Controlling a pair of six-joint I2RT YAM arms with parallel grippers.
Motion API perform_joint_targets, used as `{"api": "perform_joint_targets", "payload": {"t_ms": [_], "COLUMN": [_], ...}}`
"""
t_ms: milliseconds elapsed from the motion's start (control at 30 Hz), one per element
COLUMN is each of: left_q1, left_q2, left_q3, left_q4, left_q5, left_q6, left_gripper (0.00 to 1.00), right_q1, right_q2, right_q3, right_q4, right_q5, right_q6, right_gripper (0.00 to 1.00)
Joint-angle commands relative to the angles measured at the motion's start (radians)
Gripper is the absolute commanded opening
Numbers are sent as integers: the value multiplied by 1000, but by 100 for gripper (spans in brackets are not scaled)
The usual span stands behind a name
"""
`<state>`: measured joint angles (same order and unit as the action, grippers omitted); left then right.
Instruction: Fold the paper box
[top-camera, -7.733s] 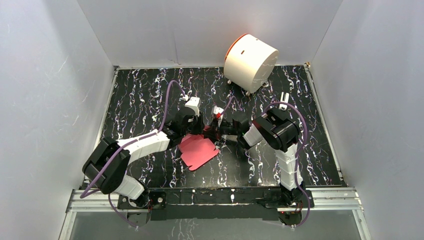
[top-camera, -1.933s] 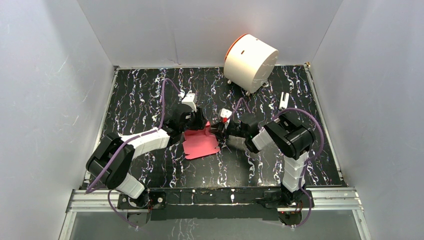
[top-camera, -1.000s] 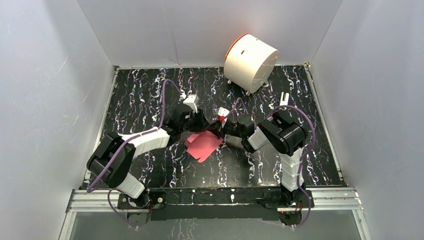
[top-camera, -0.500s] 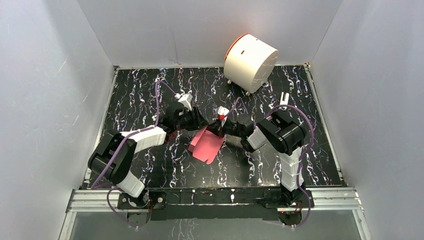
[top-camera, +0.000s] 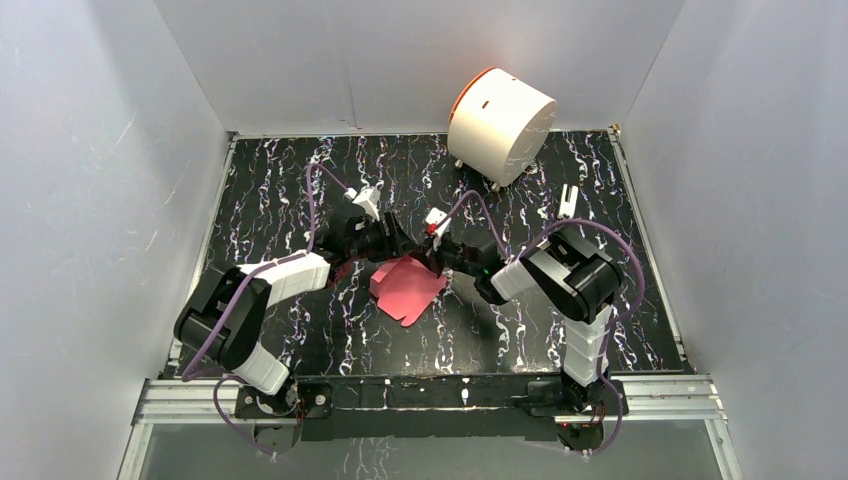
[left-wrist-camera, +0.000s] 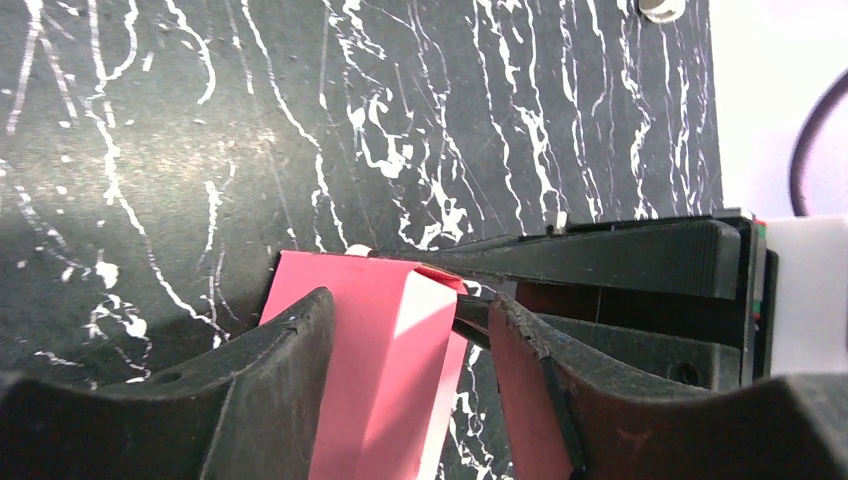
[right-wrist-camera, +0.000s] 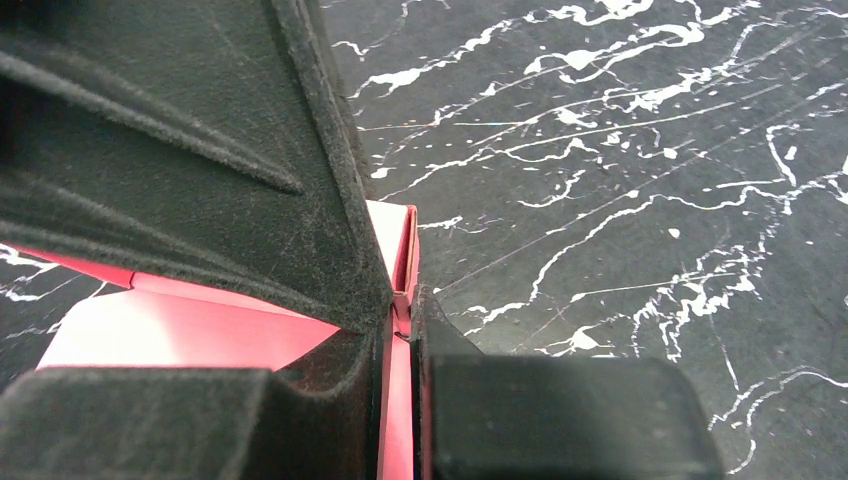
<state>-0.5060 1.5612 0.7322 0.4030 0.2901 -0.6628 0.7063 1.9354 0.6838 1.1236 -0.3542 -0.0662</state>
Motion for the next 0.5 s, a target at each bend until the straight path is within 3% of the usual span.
{"api": "perform_joint_targets", "payload": {"t_ms": [0, 100, 467], "left_q1": [-4, -2, 41], "left_q2": [-46, -32, 40], "left_q3": [0, 3, -3], "left_q4": [-91, -92, -18], "left_q5": [-19, -19, 137], "left_q6": [14, 14, -55], "left_gripper": [56, 53, 34], "right_q1": [49, 62, 62], "right_q2": [-40, -38, 51], "right_q3": [56, 50, 6], "right_q4": [-172, -162, 152], "right_q5": [231, 254, 132], "right_q6": [-37, -26, -33], "right_gripper": [1, 1, 14]}}
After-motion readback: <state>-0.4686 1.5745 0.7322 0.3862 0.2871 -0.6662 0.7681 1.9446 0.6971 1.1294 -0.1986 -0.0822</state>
